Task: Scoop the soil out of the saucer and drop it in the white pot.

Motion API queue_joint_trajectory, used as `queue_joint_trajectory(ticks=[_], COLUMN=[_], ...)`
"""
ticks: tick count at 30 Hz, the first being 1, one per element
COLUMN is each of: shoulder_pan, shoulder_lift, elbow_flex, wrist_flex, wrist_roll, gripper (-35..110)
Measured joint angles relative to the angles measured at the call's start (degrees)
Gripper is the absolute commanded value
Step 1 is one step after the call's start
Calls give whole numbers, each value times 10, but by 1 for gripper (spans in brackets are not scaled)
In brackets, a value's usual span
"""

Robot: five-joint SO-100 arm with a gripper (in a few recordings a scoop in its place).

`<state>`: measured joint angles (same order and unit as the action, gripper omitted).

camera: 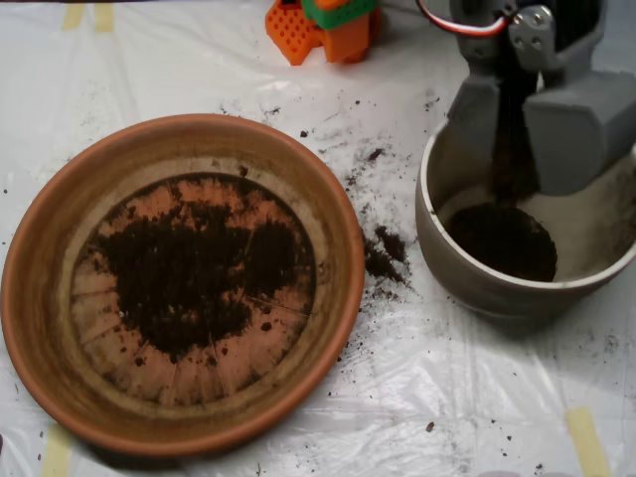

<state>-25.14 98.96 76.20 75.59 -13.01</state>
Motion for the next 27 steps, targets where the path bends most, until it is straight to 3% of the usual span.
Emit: queue_joint_trajectory(ticks=[5,27], shoulder_pan=[-14,38], shoulder_lift=[-3,7], elbow_flex=[-2,28], wrist_flex=[12,-14], wrist_roll=[-1,76], gripper=[42,44])
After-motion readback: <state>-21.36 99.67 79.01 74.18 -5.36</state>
